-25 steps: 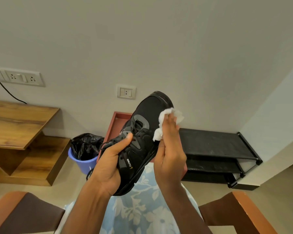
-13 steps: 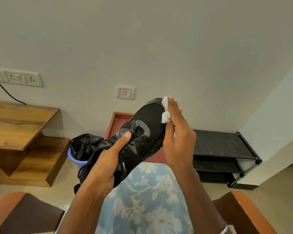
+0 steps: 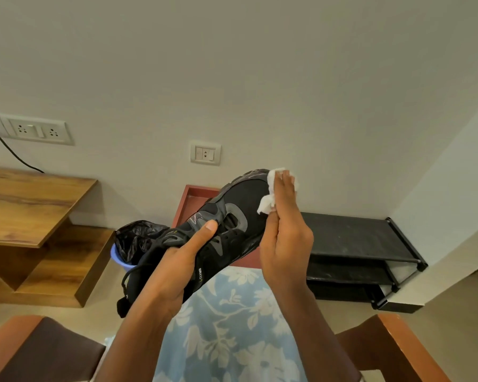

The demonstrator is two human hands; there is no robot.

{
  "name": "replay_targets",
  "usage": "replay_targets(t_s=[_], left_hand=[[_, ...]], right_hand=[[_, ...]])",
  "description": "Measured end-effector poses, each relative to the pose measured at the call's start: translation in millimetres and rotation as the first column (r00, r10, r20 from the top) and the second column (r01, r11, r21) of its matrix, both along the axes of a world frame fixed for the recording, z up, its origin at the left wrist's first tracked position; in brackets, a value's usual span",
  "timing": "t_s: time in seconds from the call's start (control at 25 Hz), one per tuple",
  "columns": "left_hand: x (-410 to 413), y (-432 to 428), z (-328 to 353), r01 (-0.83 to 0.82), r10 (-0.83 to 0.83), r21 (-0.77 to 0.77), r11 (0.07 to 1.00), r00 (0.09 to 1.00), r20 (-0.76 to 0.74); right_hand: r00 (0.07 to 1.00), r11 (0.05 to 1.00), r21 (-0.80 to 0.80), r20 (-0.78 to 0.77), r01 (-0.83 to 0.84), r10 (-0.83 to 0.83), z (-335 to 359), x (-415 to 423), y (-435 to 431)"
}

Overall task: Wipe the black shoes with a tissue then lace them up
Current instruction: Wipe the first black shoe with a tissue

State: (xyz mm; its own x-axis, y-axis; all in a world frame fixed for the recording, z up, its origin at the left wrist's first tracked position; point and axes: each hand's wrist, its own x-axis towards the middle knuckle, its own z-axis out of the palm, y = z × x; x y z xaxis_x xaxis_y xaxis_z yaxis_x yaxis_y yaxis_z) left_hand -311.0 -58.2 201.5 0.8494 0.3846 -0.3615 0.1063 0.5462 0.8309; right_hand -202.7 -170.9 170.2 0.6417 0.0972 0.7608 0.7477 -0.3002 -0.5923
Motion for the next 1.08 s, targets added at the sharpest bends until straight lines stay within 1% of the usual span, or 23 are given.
replay_targets(t_s=[0.08,0.16,0.2,0.28,0.36,0.4,0.56,0.64,0.72,0.8,0.88,0.92,1.0,1.08], left_hand=[[-0.1,-0.5,0.9,-0.023,0.024,-0.013,1.0,0.999,0.022],[-0.6,-0.3,3.6,-0.029,0.031,-0.055,0.998,0.999,0.041],[-0.7,-0.6,4.9,-0.021,0.025,-0.095,0.995,0.999,0.039],[-0.7,-0.1,5.2,-0.017,0.02,-0.144,0.989,1.0,0.02],[-0.2,2.1,1.7,-0.017,0.016,-0.132,0.991,1.0,-0.003],[-0.1,2.2,1.0,-0.015,0.012,-0.124,0.992,1.0,-0.02],[0.4,6.0,-5.3,0.007,-0.008,-0.032,0.999,1.0,-0.026],[1.7,6.7,-8.0,-0.005,0.005,-0.013,1.0,1.0,-0.001],[3.0,7.5,-10.7,-0.008,0.009,-0.049,0.999,1.0,0.028],[2.3,6.2,-10.2,0.014,-0.01,-0.1,0.995,0.999,0.037],[1.6,4.9,-7.7,0.024,-0.021,-0.119,0.993,0.999,0.032],[1.3,4.9,-6.5,0.023,-0.02,-0.111,0.994,0.999,0.027],[1.7,6.0,-5.6,0.007,-0.006,-0.073,0.997,1.0,0.022],[2.8,6.1,-7.4,-0.006,0.006,-0.025,1.0,1.0,0.014]], right_hand=[[0.999,0.999,-0.006,0.023,-0.04,0.04,9.9,6.0,-1.6],[0.997,0.998,0.024,0.04,-0.065,0.064,3.1,1.4,-3.2],[0.998,0.998,0.046,0.045,-0.051,0.049,-5.4,-5.1,-3.4],[0.999,0.997,0.073,0.037,0.036,-0.039,-26.2,-21.7,-0.9],[0.994,0.992,0.07,0.017,0.102,-0.104,-39.9,-30.9,3.2],[0.994,0.992,0.061,0.008,0.107,-0.108,-40.9,-30.8,3.7],[0.999,0.998,0.056,-0.042,-0.019,0.021,-13.7,-7.7,0.5],[0.998,0.998,0.031,-0.024,-0.049,0.05,-1.0,3.3,-1.1],[0.998,0.999,-0.002,0.027,-0.053,0.053,-1.6,6.1,-1.8],[0.997,0.999,-0.043,0.077,0.002,0.001,-19.1,-3.8,-2.2],[0.992,0.99,-0.112,0.098,0.087,-0.076,-45.5,-20.4,-0.3],[0.992,0.984,-0.142,0.088,0.103,-0.092,-56.9,-28.6,2.1],[0.996,0.98,-0.182,0.058,0.083,-0.074,-65.5,-38.7,7.1],[0.993,0.968,-0.231,0.09,0.096,-0.077,-56.7,-32.0,9.1]])
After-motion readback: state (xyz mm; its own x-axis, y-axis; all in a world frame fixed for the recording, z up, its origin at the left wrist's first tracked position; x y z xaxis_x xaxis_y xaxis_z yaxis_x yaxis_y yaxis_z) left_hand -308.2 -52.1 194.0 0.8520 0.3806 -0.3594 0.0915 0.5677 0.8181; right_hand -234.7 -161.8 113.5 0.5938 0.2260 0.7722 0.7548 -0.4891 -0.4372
